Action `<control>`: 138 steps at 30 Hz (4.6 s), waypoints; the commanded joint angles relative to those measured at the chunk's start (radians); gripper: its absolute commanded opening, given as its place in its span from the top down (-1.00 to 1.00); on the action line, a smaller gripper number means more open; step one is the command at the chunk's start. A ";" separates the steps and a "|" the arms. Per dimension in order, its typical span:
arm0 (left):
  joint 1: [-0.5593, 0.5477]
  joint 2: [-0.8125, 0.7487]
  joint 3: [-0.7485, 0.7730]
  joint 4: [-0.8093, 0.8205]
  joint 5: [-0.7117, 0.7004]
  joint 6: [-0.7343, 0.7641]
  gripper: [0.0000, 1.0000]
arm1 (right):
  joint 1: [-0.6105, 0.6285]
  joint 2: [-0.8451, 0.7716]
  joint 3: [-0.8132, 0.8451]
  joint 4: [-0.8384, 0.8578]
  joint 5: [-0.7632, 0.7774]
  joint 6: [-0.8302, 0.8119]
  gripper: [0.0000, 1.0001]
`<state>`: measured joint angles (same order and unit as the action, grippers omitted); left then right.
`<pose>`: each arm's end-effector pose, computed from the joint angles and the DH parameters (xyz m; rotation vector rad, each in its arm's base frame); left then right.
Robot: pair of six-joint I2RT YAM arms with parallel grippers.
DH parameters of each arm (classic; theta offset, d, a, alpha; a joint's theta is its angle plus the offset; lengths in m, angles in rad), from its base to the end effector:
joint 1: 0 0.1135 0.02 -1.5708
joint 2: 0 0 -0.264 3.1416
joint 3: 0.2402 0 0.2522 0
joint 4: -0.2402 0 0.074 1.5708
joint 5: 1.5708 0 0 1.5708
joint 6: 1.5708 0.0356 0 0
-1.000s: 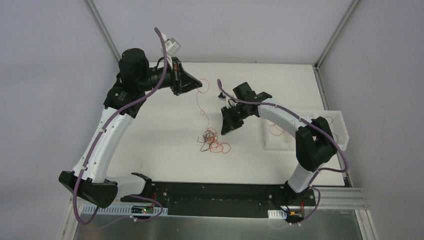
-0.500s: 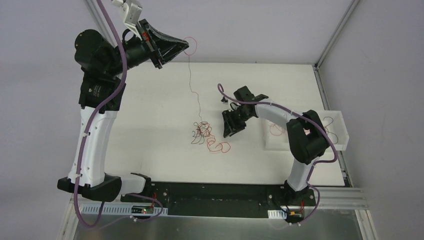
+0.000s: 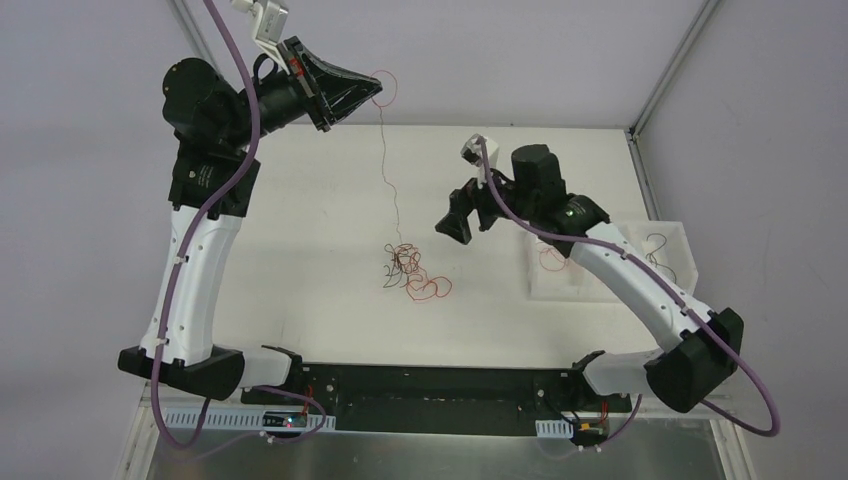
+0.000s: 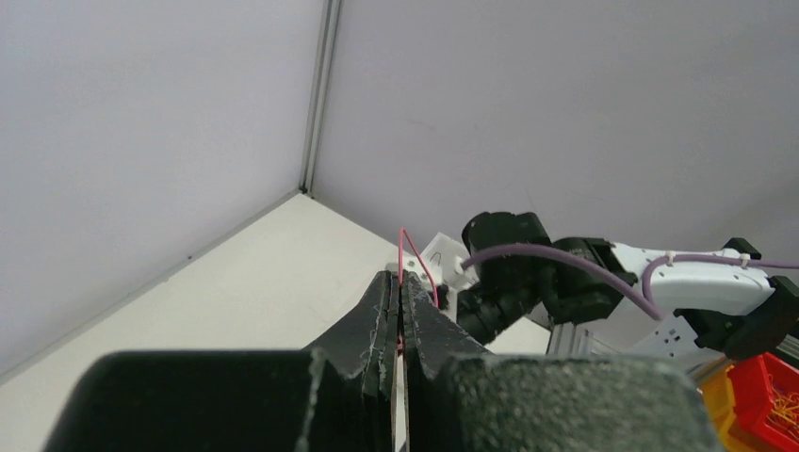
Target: Untangle the cables
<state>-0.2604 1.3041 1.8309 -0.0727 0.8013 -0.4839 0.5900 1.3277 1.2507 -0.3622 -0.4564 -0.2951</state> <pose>0.2067 -0.0815 0.5865 0.6226 1.1840 -1.0814 0.2416 0.1806 0.3657 -1.1223 1.6799 0.6456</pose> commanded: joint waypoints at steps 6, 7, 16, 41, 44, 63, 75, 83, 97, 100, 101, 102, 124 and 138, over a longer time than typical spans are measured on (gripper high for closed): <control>0.003 0.035 0.097 0.130 0.017 -0.075 1.00 | 0.235 0.119 -0.079 0.535 0.171 -0.003 -0.99; 0.003 0.040 0.104 0.136 0.020 -0.086 1.00 | 0.249 0.152 -0.067 0.556 0.194 0.004 -0.99; 0.003 0.084 0.292 0.178 -0.112 -0.135 1.00 | 0.233 0.422 -0.104 0.564 0.259 -0.124 -0.33; 0.004 -0.091 -0.180 0.155 -0.178 -0.151 1.00 | 0.139 0.035 0.005 -0.090 0.090 -0.038 -0.79; -0.016 -0.089 -0.378 0.245 -0.100 -0.290 1.00 | 0.130 -0.074 0.022 -0.121 0.087 -0.008 -0.79; -0.208 -0.044 -0.525 0.340 0.053 -0.291 1.00 | 0.129 -0.074 0.168 0.079 0.099 0.117 -0.65; -0.209 -0.036 -0.545 0.393 0.044 -0.341 1.00 | 0.165 -0.088 0.098 0.295 0.122 0.033 -0.02; -0.208 -0.032 -0.516 0.289 -0.026 -0.293 1.00 | 0.165 -0.150 0.041 0.289 0.241 -0.077 1.00; -0.209 -0.022 -0.517 0.311 -0.026 -0.367 1.00 | 0.181 -0.208 0.065 0.179 0.233 -0.127 -0.25; -0.210 -0.018 -0.519 0.317 -0.025 -0.385 1.00 | 0.192 -0.180 0.077 0.227 0.221 -0.134 -0.25; -0.212 -0.017 -0.517 0.318 -0.024 -0.389 1.00 | 0.197 -0.168 0.081 0.240 0.219 -0.136 -0.25; -0.213 -0.015 -0.516 0.322 -0.025 -0.393 1.00 | 0.203 -0.156 0.086 0.252 0.217 -0.138 -0.24; -0.225 -0.008 -0.499 0.274 -0.050 -0.369 0.80 | 0.217 -0.137 0.071 0.331 0.274 -0.166 1.00; -0.114 -0.063 -0.538 0.131 -0.007 -0.215 -0.98 | -0.124 -0.277 0.233 -0.121 0.269 -0.102 1.00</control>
<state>-0.3832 1.2819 1.3029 0.0597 0.7513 -0.7635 0.5575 1.0809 1.3834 -0.3557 -0.1654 -0.4274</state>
